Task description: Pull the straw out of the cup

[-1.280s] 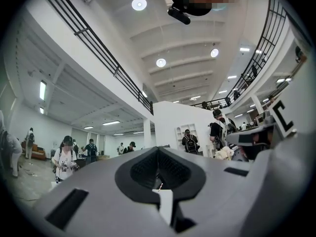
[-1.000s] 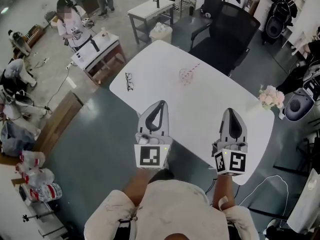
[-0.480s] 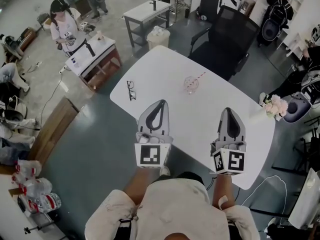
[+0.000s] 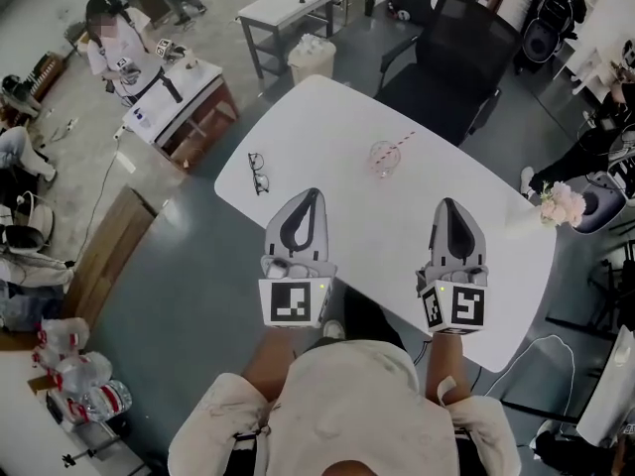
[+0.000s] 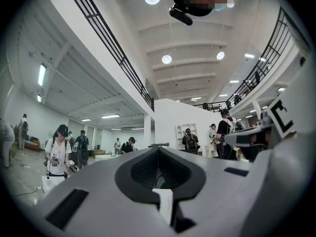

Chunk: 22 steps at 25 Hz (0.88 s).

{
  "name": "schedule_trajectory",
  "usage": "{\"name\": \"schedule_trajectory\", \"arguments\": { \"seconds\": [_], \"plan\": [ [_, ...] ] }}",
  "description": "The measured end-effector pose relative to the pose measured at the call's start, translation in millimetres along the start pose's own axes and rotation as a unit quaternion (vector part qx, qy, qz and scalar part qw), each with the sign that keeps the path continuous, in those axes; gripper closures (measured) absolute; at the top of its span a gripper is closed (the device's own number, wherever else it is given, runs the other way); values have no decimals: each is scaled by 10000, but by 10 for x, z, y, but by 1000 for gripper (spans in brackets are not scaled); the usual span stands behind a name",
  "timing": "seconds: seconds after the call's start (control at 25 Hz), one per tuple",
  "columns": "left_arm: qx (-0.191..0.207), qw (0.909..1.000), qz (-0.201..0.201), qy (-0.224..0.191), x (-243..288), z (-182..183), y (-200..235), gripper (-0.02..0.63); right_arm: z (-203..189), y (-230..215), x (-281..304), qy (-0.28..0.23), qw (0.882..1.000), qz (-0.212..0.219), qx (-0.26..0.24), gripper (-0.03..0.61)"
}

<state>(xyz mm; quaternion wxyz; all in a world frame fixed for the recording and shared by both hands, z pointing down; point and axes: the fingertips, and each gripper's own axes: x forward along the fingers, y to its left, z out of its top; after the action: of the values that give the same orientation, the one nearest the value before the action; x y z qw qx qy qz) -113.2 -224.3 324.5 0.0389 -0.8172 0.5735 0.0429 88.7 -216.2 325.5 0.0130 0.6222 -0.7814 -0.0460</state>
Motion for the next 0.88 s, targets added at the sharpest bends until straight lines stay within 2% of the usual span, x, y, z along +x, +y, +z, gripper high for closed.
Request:
{"name": "schedule_trajectory", "arguments": {
  "seconds": [0.6, 0.88],
  "plan": [
    [109, 9989, -55, 445, 1121, -695, 14, 609, -891, -356, 1172, 565, 9976, 300, 279, 577],
    [158, 9954, -73, 939, 1362, -1151, 41, 607, -1370, -307, 1480, 1067, 9920, 511, 442, 575]
  ]
}}
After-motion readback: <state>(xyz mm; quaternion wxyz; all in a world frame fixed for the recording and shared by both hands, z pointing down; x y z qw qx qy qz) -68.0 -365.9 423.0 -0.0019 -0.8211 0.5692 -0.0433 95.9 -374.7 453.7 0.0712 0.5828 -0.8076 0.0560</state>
